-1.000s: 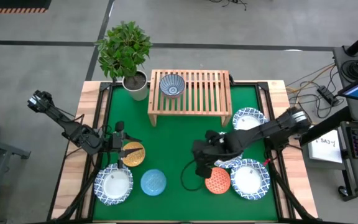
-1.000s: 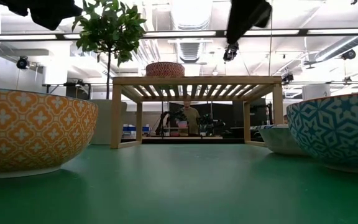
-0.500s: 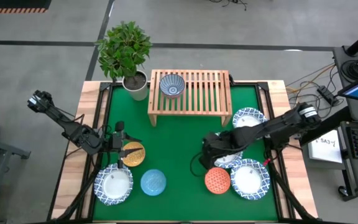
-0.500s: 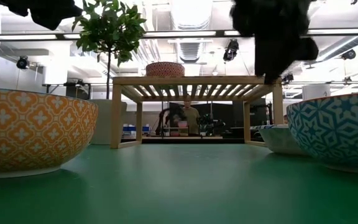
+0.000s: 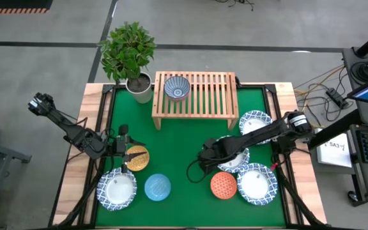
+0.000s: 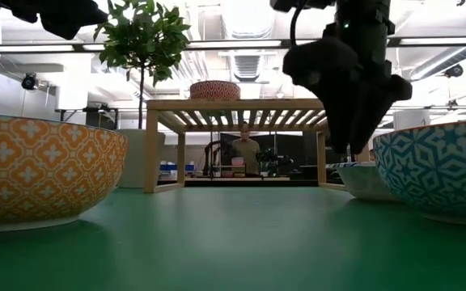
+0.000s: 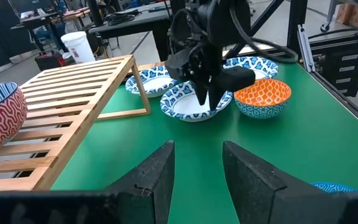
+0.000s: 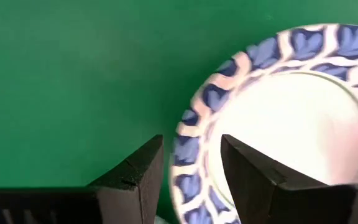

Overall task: Place and stack bowls onto a shelf
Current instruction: Put the center white bowl on the shelf

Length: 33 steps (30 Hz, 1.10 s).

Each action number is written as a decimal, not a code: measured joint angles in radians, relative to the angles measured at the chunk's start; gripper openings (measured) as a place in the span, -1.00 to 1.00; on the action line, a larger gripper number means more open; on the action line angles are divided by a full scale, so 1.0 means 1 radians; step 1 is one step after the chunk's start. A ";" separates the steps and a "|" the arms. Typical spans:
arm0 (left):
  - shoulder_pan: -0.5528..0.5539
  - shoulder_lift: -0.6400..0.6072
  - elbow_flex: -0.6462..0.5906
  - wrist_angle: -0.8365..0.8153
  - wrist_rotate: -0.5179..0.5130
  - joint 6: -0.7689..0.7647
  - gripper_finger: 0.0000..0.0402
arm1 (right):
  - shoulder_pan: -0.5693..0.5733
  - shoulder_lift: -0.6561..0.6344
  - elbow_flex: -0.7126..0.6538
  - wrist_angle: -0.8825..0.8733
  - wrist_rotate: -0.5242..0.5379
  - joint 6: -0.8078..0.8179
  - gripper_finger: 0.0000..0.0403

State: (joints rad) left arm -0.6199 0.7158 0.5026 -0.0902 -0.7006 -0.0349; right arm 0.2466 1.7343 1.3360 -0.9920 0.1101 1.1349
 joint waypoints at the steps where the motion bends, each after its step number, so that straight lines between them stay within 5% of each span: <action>1: 0.000 0.000 0.000 0.000 0.000 0.000 -0.41 | 0.000 0.009 0.007 -0.012 0.004 -0.001 -0.25; 13: 0.000 0.001 0.000 0.000 0.000 0.000 -0.41 | -0.001 0.097 0.015 0.002 0.021 -0.042 -0.29; 26: 0.000 0.002 -0.001 0.000 0.000 0.000 -0.41 | -0.001 0.081 0.015 0.003 0.025 -0.077 -0.84; 33: 0.000 0.002 -0.001 0.001 0.000 0.000 -0.41 | -0.001 0.058 0.090 0.002 0.012 -0.164 -0.93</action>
State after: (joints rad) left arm -0.6197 0.7177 0.5014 -0.0893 -0.7006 -0.0349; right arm 0.2459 1.7921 1.4257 -0.9902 0.1224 0.9706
